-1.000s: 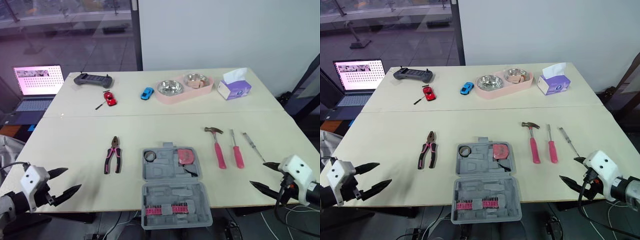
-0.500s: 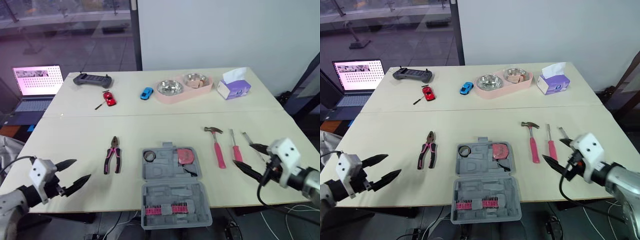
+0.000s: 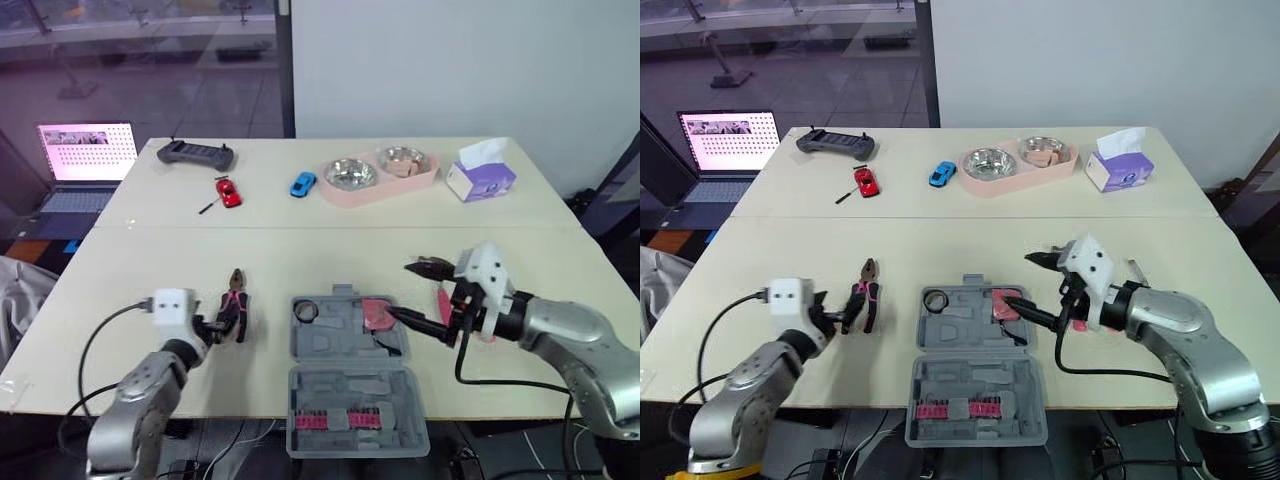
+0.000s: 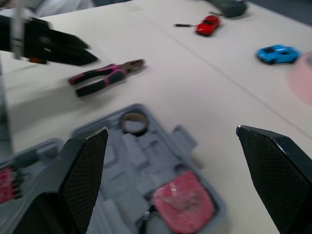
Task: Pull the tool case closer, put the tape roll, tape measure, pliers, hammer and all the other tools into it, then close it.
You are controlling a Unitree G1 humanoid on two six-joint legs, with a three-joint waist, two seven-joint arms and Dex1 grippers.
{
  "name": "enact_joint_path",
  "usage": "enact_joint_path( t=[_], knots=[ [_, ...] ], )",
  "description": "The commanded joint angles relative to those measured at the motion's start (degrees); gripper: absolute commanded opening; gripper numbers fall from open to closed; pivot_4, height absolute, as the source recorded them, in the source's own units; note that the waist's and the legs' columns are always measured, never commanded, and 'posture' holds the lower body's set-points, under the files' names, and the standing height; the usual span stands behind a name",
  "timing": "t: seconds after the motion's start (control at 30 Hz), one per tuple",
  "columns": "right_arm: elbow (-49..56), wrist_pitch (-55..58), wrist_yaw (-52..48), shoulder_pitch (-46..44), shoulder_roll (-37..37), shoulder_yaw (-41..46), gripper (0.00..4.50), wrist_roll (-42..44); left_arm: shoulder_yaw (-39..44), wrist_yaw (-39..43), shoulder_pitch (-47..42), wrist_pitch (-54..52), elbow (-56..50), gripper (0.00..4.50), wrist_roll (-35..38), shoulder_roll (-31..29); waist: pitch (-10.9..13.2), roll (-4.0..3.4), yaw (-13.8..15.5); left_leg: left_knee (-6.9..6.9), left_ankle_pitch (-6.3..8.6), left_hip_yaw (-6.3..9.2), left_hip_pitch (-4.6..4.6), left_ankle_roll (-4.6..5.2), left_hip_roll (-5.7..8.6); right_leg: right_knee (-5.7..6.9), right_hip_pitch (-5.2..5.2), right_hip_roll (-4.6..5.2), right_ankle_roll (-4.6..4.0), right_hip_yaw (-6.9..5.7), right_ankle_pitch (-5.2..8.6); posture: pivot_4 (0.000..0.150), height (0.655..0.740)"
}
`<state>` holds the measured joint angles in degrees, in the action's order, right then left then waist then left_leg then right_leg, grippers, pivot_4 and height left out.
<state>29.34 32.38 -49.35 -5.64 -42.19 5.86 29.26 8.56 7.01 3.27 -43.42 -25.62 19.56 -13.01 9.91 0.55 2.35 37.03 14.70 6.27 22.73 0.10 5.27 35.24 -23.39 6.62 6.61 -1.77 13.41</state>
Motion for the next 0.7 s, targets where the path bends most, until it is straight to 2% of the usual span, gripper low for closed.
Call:
enact_joint_path(
  t=[0.03,0.3,0.53,0.7],
  knots=[
    [1.98,-1.95,-0.28,-1.08,0.1,-2.53,4.44,-1.19,-2.82,-2.15,-2.67,-5.04,-2.0,4.5,-1.94,-0.93,0.0,0.0,-0.09,0.0,0.0,0.0,-0.02,-0.01,-0.01,0.01,0.0,-0.03,0.0,0.01,0.0,0.15,0.737],
    [1.95,-4.23,-1.41,-2.0,-0.16,-4.59,4.44,-1.76,-3.41,-6.59,-9.99,-6.83,5.88,4.5,-7.08,-0.37,0.01,-0.01,-0.02,0.0,-0.03,0.0,-0.09,-0.06,-0.04,0.02,0.03,-0.09,-0.04,0.02,-0.01,0.15,0.737],
    [0.67,-6.13,-4.54,-4.72,-0.48,-8.79,4.44,-3.54,-4.35,-4.73,-13.76,-7.7,12.16,4.5,-8.24,-1.11,0.01,-0.01,-0.04,-0.01,-0.03,0.0,-0.08,-0.07,-0.03,0.02,0.01,-0.08,-0.04,0.03,-0.02,0.15,0.737],
    [0.26,-3.08,-6.32,-7.96,-1.64,-9.19,4.44,-1.9,-6.39,-3.96,-17.77,-12.03,15.51,4.5,-9.3,-1.86,0.01,0.01,-0.03,0.01,-0.04,0.01,-0.08,-0.07,0.0,0.02,0.02,-0.07,-0.03,0.03,-0.02,0.15,0.737]
  ],
)
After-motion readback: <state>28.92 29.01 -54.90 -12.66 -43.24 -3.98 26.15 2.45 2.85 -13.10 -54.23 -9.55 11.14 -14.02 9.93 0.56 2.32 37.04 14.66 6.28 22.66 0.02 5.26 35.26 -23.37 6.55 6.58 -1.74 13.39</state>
